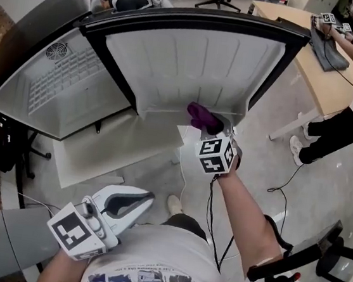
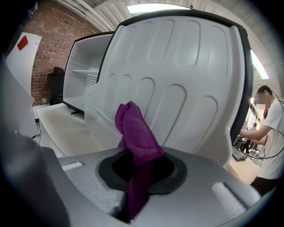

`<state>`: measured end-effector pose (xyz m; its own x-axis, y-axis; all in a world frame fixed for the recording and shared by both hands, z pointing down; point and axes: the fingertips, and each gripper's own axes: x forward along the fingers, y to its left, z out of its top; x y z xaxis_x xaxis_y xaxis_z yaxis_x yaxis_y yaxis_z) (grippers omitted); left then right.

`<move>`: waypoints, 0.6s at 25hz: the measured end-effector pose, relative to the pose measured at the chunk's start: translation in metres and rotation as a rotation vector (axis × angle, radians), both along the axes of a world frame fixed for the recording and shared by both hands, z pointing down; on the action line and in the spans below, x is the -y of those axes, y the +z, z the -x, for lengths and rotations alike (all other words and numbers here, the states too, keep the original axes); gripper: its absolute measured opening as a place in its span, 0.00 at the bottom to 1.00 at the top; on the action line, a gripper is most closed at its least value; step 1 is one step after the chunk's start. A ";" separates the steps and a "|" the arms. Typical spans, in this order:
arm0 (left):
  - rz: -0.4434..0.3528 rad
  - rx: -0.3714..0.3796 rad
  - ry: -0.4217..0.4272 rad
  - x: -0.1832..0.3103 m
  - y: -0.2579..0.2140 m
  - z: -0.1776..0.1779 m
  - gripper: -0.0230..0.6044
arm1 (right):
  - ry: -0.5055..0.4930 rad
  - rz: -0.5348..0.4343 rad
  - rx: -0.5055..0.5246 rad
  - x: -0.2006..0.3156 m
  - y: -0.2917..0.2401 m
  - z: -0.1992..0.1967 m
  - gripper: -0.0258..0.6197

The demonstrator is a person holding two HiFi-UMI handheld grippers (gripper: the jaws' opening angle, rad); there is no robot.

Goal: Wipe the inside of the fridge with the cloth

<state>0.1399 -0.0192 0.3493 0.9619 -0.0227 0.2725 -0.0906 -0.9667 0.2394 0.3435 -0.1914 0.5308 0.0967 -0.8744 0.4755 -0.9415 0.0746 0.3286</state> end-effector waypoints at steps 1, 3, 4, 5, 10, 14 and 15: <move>0.007 0.008 0.006 0.000 0.000 -0.002 0.05 | 0.015 0.003 0.000 -0.003 0.000 -0.006 0.12; 0.003 0.021 0.022 -0.001 0.001 -0.006 0.05 | 0.044 0.009 -0.001 -0.008 0.000 -0.017 0.12; 0.005 0.022 0.033 -0.002 0.000 -0.010 0.05 | 0.060 0.013 0.000 -0.011 0.000 -0.023 0.12; 0.006 0.022 0.044 -0.002 0.000 -0.013 0.05 | 0.076 0.017 0.003 -0.015 0.001 -0.029 0.12; 0.018 0.006 0.084 -0.010 -0.003 -0.030 0.05 | 0.127 0.036 0.018 -0.029 0.006 -0.052 0.12; 0.015 0.007 0.119 -0.014 -0.003 -0.041 0.05 | 0.170 0.041 0.035 -0.044 0.005 -0.069 0.12; 0.017 0.006 0.121 -0.014 -0.003 -0.043 0.05 | 0.181 0.042 0.041 -0.047 0.005 -0.072 0.12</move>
